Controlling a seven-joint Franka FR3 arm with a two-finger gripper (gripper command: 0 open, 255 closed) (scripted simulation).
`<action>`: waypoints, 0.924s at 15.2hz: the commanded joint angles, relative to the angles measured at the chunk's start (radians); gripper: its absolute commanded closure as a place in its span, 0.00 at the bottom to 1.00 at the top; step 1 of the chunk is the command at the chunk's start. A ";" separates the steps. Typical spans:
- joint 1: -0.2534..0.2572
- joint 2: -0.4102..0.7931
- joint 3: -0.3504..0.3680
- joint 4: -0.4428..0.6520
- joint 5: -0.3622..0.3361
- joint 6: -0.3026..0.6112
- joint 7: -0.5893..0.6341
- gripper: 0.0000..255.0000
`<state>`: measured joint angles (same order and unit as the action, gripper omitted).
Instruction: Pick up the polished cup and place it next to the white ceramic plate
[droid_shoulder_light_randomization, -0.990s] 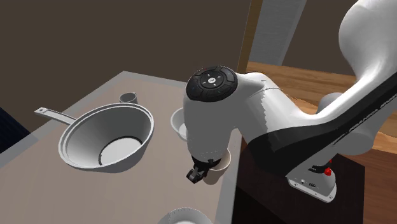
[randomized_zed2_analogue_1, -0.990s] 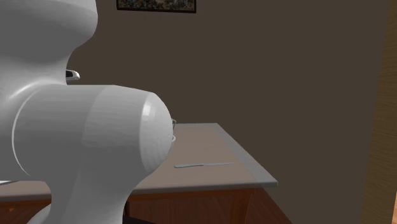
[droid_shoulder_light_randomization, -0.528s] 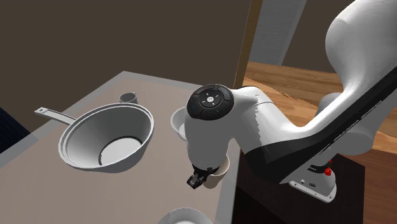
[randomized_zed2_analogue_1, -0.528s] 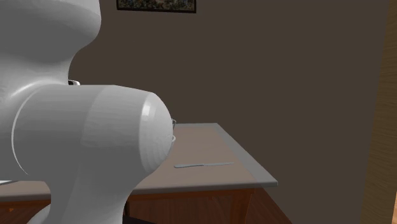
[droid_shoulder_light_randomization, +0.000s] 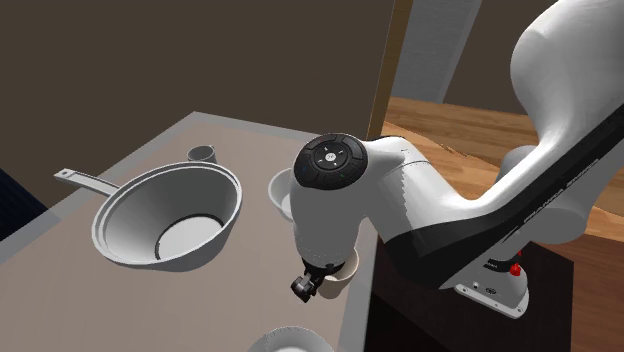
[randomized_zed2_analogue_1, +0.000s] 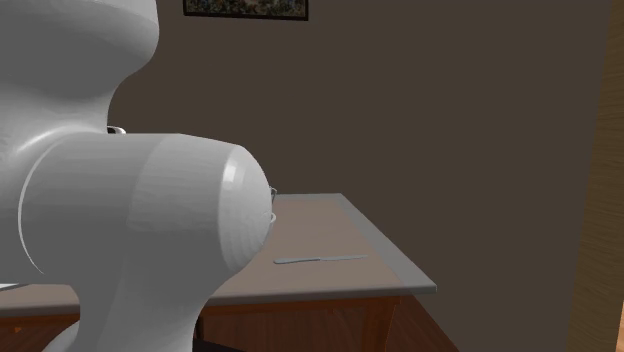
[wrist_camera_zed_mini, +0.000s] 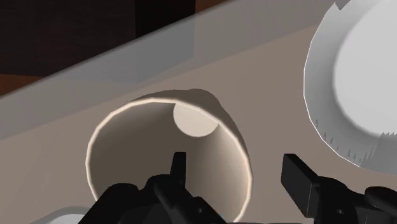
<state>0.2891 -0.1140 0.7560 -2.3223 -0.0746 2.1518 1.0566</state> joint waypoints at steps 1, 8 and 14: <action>0.000 0.000 0.000 0.000 0.000 0.000 0.000 0.00; 0.012 -0.063 -0.012 0.083 0.051 -0.129 -0.039 0.00; 0.012 -0.063 -0.012 0.083 0.051 -0.129 -0.039 0.00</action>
<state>0.3013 -0.1773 0.7441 -2.2396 -0.0236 2.0232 1.0182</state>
